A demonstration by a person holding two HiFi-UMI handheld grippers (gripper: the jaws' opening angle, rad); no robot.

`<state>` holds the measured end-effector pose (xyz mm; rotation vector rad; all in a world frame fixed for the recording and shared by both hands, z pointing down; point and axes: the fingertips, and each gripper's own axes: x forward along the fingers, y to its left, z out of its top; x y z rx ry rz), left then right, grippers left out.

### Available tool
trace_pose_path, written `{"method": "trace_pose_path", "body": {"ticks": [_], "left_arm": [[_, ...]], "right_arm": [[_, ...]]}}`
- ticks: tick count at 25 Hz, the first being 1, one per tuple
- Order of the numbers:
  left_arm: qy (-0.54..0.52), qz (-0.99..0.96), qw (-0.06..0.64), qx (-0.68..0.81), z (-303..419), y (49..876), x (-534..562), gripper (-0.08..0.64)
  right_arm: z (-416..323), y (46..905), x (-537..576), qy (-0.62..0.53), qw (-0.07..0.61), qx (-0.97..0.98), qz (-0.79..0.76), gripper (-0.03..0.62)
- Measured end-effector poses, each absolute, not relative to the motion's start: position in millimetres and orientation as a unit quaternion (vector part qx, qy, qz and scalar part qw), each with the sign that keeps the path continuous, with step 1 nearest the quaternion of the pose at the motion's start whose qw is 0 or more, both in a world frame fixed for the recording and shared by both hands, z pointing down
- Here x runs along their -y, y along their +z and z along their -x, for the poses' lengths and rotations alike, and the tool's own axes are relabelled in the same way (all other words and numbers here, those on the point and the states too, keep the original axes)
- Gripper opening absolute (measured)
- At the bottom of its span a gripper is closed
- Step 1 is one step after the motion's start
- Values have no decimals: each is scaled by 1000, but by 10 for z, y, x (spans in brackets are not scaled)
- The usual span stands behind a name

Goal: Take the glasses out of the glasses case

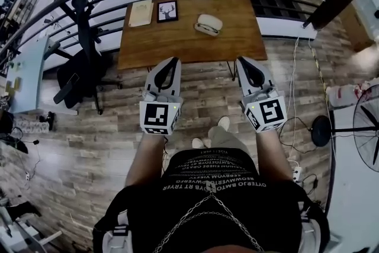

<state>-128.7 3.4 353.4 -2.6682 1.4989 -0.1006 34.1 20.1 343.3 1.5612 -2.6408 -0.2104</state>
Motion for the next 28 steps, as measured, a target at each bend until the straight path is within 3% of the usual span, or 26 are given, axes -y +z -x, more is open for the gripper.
{"method": "trace_pose_path", "body": {"ticks": [28], "left_arm": [[-56, 861, 40, -505, 1291, 3622, 556, 34]], "right_arm": [[-387, 3547, 518, -61, 32, 870, -487, 15]]}}
